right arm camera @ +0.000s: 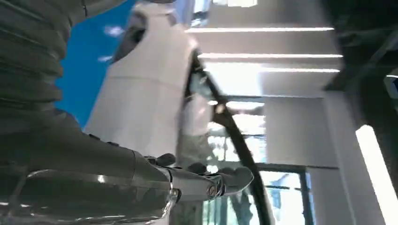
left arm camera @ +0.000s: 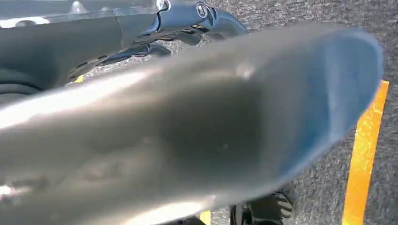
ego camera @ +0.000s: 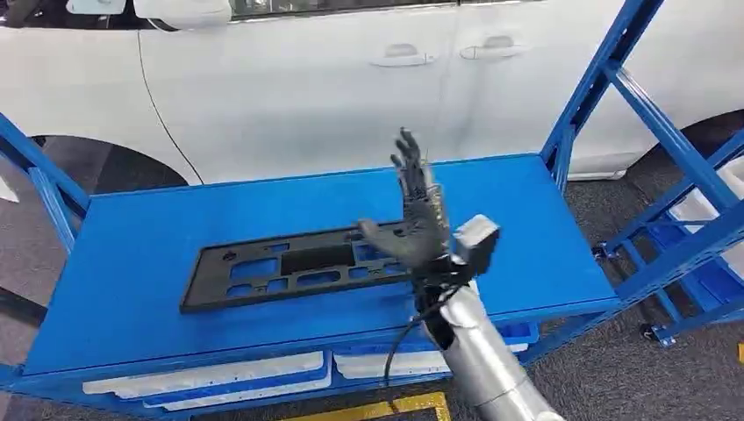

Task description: Take the parts from the cabinet and place them on the table.

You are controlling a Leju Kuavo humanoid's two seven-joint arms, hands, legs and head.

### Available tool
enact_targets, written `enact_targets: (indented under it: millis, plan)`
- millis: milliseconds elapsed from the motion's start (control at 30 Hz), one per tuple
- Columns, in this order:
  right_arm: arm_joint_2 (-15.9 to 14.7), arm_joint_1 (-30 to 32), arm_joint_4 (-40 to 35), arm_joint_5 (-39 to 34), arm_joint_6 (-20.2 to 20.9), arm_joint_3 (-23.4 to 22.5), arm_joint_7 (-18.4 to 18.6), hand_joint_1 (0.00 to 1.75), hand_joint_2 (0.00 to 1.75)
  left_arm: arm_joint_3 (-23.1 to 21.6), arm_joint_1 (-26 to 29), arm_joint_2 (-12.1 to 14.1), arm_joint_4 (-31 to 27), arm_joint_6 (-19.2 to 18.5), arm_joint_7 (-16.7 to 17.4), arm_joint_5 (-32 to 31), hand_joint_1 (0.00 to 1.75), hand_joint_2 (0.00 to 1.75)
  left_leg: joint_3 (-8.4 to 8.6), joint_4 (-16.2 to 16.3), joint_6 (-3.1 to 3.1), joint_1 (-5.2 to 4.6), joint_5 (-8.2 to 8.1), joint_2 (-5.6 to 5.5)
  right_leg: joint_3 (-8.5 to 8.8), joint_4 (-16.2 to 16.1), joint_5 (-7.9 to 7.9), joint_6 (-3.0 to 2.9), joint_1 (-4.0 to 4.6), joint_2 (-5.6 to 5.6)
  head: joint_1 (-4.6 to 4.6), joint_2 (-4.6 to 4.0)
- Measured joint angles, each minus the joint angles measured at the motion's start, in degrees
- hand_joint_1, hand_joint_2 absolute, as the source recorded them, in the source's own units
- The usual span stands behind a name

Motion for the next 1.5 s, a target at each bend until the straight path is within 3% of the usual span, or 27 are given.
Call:
enact_targets:
  millis: [67, 100, 133, 167, 233, 267, 300, 400, 467, 500, 567, 600, 633, 700, 767, 900, 967, 1000, 1067, 1100, 1133, 1167, 1200, 1267, 1300, 1433, 1500]
  plan:
    - [-1.77, 1.16, -2.41, -5.41, 8.69, -2.85, 1.03, 0.0, 1.75, 0.3, 0.03, 0.0, 0.0, 0.15, 0.13, -0.2, 0.0, 0.0, -0.02, 0.05, 0.2, -0.08, -0.12, 0.04, -5.0, 10.05, -4.59, 0.46, -0.27, -0.02, 0.0, 0.0]
    - [-2.39, 1.7, -2.98, -5.65, 11.38, -3.83, 1.55, 0.0, 1.75, 0.53, 0.01, 0.0, 0.0, 0.2, 0.13, -0.33, 0.0, 0.0, -0.04, 0.11, 0.23, -0.1, -0.17, 0.05, -6.99, 13.81, -5.59, 0.63, -0.42, -0.02, 0.02, 0.0]
    - [-2.72, 1.96, -3.09, -4.58, 12.58, -4.36, 1.57, 0.0, 1.75, 0.7, -0.04, 0.02, 0.0, 0.29, 0.13, -0.35, 0.0, 0.0, 0.0, 0.15, 0.2, -0.1, -0.22, 0.06, -7.52, 14.51, -5.12, 0.71, -0.55, -0.04, 0.02, 0.0]
    - [-2.89, 2.06, -3.09, -2.26, 12.62, -4.82, 1.51, 0.0, 1.75, 0.88, -0.13, 0.0, 0.0, 0.33, 0.09, -0.42, 0.0, 0.0, 0.07, 0.23, 0.1, -0.1, -0.34, 0.06, -6.47, 12.0, -3.08, 0.74, -0.7, -0.06, 0.02, 0.0]
    - [-2.89, 2.03, -3.07, 5.24, 10.38, -4.86, 1.0, 0.0, 1.75, 0.96, -0.42, 0.0, 0.0, 0.37, -0.09, -0.59, 0.0, 0.0, 0.38, 0.4, -0.18, -0.1, -0.7, 0.01, -1.1, 1.33, 2.21, 0.48, -0.92, -0.14, 0.02, 0.0]
    - [-2.89, 2.04, -3.07, 9.0, 8.79, -4.6, 0.77, 0.0, 1.75, 0.98, -0.48, -0.04, 0.0, 0.37, -0.19, -0.76, 0.0, 0.0, 0.43, 0.51, -0.43, -0.11, -0.87, -0.05, 1.13, -2.96, 3.64, 0.21, -0.94, -0.18, 0.04, 0.0]
    - [-2.85, 2.05, -2.96, 13.36, 6.53, -3.92, 0.41, 0.0, 1.75, 1.03, -0.64, -0.07, 0.0, 0.37, -0.22, -0.98, 0.0, 0.0, 0.25, 0.89, -0.87, -0.55, -1.18, -0.14, 1.57, -4.2, 3.09, 0.02, -0.56, -0.21, 0.0, 0.0]
    - [-2.61, 2.61, -2.13, 27.86, -2.1, 0.0, 0.31, 0.0, 1.75, 1.16, -0.79, -0.07, 0.0, 0.37, -0.31, -1.18, 0.0, 0.0, 0.49, 0.47, -1.85, -0.23, -1.27, -0.1, 1.45, -4.1, 2.99, -0.94, -0.27, -0.02, -0.02, -0.02]
    - [-2.08, 2.83, -1.23, 36.3, -7.28, 3.5, 0.61, 0.0, 1.75, 1.18, -0.93, -0.07, 0.0, 0.29, -0.42, -1.69, 0.0, 0.0, 0.33, 1.58, -2.6, -0.07, -2.26, -0.08, 1.96, -4.83, 3.26, -1.67, -0.77, -0.15, -0.02, -0.02]
    - [-1.73, 2.84, -0.55, 40.01, -9.99, 5.68, 0.88, 0.0, 1.75, 1.2, -1.0, -0.09, 0.0, 0.2, -0.48, -1.95, 0.0, 0.0, -0.9, 4.21, -2.83, -0.11, -4.01, -0.07, 2.04, -4.86, 3.16, -2.01, -0.82, -0.19, -0.2, 0.0]
    - [-1.19, 3.05, 1.16, 46.71, -14.42, 10.26, 1.64, 0.0, 1.75, 1.2, -1.09, -0.13, 0.0, -0.06, -0.55, -2.25, 0.0, 0.0, -5.85, 14.19, -3.3, 0.03, -8.66, -0.06, 2.1, -4.83, 2.98, -2.29, -0.67, -0.2, -0.15, 0.0]
    - [-1.02, 3.27, 1.87, 48.01, -15.34, 11.88, 1.77, 0.0, 1.75, 1.23, -1.08, -0.13, 0.0, -0.11, -0.55, -2.38, 0.0, 0.0, -7.73, 17.75, -3.4, 0.03, -9.77, -0.06, 2.11, -4.81, 2.91, -2.39, -0.6, -0.23, -0.15, -0.02]
    - [-0.75, 3.51, 2.67, 51.64, -17.95, 13.75, 2.4, 0.0, 1.75, 1.23, -0.99, -0.13, 0.0, -0.24, -0.57, -2.64, 0.0, 0.0, -9.03, 19.72, -3.47, 0.03, -9.58, -0.06, 2.18, -4.79, 2.84, -2.45, -0.53, -0.22, -0.13, 0.0]
    - [-0.4, 3.41, 3.62, 54.81, -20.72, 16.43, 3.11, 0.0, 1.75, 1.23, -0.96, -0.11, 0.0, -0.41, -0.66, -2.95, 0.0, 0.0, -7.18, 14.87, -3.24, 0.03, -5.67, -0.05, 2.54, -4.77, 2.62, -2.39, -0.48, -0.1, -0.15, -0.02]
    - [0.1, 2.87, 4.65, 59.51, -24.15, 19.67, 4.18, 0.0, 1.75, 1.23, -1.04, -0.07, 0.0, -0.63, -0.83, -3.28, 0.0, 0.0, -1.39, 2.62, -2.64, 0.02, 0.37, -0.01, 3.29, -4.76, 2.2, -2.08, -0.43, -0.06, -0.15, 0.0]
    - [0.73, 1.54, 7.09, 66.44, -29.47, 24.59, 6.88, 0.0, 1.75, 1.23, -1.22, -0.07, 0.0, -0.92, -1.03, -3.71, 0.0, 0.0, -0.74, 0.83, -1.6, -0.53, -0.37, -0.14, 3.11, -4.69, 2.09, -1.13, -0.14, -0.01, -0.09, -0.02]
    - [1.15, 0.8, 8.25, 68.65, -30.81, 26.73, 7.95, 0.0, 1.75, 1.23, -1.2, -0.11, 0.0, -1.07, -1.07, -4.02, 0.0, 0.0, -0.4, 0.14, -0.81, 0.09, 0.13, 0.0, 2.99, -3.99, 1.43, -0.48, -0.21, -0.03, -0.13, -0.02]
    - [1.26, 0.35, 8.66, 69.11, -31.14, 27.57, 8.19, 0.0, 1.75, 1.23, -1.28, -0.09, 0.0, -1.2, -1.09, -4.07, 0.0, 0.0, -0.38, 0.06, -0.5, 0.05, 0.14, 0.0, 2.0, -1.72, -0.24, -0.25, -0.14, -0.08, 0.08, -0.02]
    - [1.55, -0.24, 9.89, 69.77, -31.47, 29.04, 8.83, 0.0, 1.75, 1.23, -1.38, -0.07, 0.0, -1.38, -1.14, -4.11, 0.0, 0.0, -0.41, 0.09, -0.25, -0.03, 0.08, 0.04, -2.68, 8.26, -5.21, 0.13, -0.42, -0.07, 0.13, 0.0]
    - [1.72, -0.38, 10.67, 69.81, -31.51, 29.75, 9.24, 0.0, 1.75, 1.23, -1.38, -0.07, 0.0, -1.42, -1.16, -4.15, 0.0, 0.0, -0.44, 0.13, -0.22, -0.06, 0.06, 0.04, -4.78, 12.6, -6.69, 0.26, -0.51, -0.07, 0.15, 0.0]
    - [1.9, -0.6, 11.4, 69.81, -31.51, 30.35, 9.66, 0.0, 1.75, 1.23, -1.37, -0.07, 0.0, -1.42, -1.16, -4.2, 0.0, 0.0, -0.44, 0.21, -0.2, -0.06, 0.03, 0.03, -5.96, 14.79, -6.85, 0.33, -0.6, -0.08, 0.13, 0.0]
    - [2.24, -0.97, 12.27, 69.81, -31.53, 31.2, 10.03, 0.0, 1.75, 1.25, -1.36, -0.07, 0.0, -1.42, -1.18, -4.31, 0.0, 0.0, -0.4, 0.27, -0.23, -0.06, -0.02, 0.0, -5.7, 13.92, -5.61, 0.31, -0.66, -0.09, 0.15, -0.02]
    - [2.51, -1.48, 12.71, 69.86, -31.51, 31.62, 10.34, 0.0, 1.75, 1.25, -1.37, -0.07, 0.0, -1.42, -1.2, -4.42, 0.0, 0.0, -0.33, 0.35, -0.34, -0.06, -0.09, -0.05, -4.07, 10.35, -3.28, 0.18, -0.67, -0.11, 0.15, -0.02]
    - [3.95, -2.54, 14.29, 70.32, -31.42, 33.22, 11.17, 0.0, 1.75, 1.23, -1.41, -0.09, 0.0, -1.55, -1.22, -4.72, 0.0, 0.0, -0.09, 0.48, -0.64, -0.07, -0.29, -0.09, 1.05, -0.12, 1.61, -0.36, -0.63, -0.14, 0.15, 0.0]
    - [4.54, -3.16, 15.01, 70.6, -31.42, 33.98, 11.54, 0.0, 1.75, 1.23, -1.47, -0.11, 0.0, -1.57, -1.27, -4.79, 0.0, 0.0, -0.17, 0.6, -0.89, -0.26, -0.44, -0.08, 2.65, -3.74, 1.86, -0.74, -0.43, -0.16, 0.15, -0.02]
    - [7.3, -4.89, 19.67, 70.88, -31.49, 36.8, 12.9, 0.0, 1.75, 1.27, -1.55, -0.11, 0.0, -1.59, -1.55, -5.16, 0.0, 0.0, -0.14, 0.52, -2.32, -0.2, -0.5, -0.08, 2.64, -4.13, 1.95, -1.72, 0.03, -0.01, 0.11, -0.02]
    - [9.07, -5.84, 22.66, 71.04, -31.86, 38.0, 13.11, 0.0, 1.75, 1.29, -1.6, 0.04, 0.0, -1.59, -1.79, -5.2, 0.0, 0.0, -0.75, 2.48, -2.98, -0.06, -2.32, -0.02, 3.01, -4.76, 2.28, -2.5, -0.55, -0.23, 0.02, -0.02]
